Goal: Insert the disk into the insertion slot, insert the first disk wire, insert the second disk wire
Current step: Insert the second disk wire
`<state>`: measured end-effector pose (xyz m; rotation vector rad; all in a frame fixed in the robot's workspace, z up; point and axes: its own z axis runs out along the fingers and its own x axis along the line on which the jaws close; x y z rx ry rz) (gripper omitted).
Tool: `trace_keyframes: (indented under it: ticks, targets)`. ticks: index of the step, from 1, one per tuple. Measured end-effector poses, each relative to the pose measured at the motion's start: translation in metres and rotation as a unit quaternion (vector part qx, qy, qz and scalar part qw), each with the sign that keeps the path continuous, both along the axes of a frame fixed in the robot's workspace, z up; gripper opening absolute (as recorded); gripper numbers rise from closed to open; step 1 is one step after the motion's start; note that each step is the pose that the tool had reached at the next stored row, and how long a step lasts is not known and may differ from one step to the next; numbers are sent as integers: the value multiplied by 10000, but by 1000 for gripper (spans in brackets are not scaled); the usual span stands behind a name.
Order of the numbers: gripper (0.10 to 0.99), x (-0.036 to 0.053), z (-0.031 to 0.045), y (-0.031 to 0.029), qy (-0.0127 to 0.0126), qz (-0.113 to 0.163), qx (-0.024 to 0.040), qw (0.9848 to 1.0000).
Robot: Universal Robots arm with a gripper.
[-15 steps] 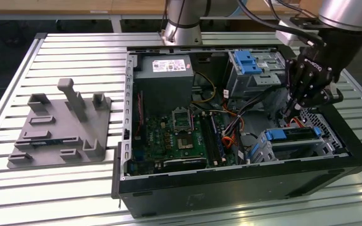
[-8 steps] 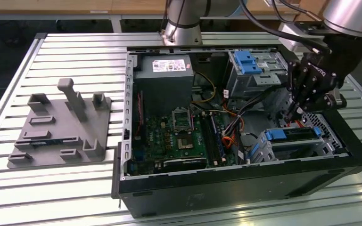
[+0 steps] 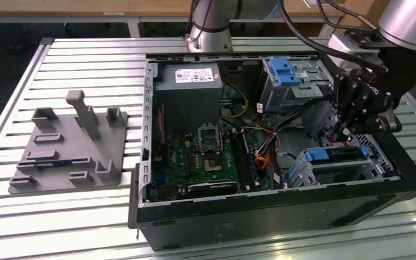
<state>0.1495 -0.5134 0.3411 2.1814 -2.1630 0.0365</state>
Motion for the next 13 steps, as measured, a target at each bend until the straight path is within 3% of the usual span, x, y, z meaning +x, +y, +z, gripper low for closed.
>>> trace_keyframes:
  ticks: [6,13]
  targets:
    - [149,5,1,-96,1,0,165,9999]
    - [149,13,0,-108,7,0,178,9998]
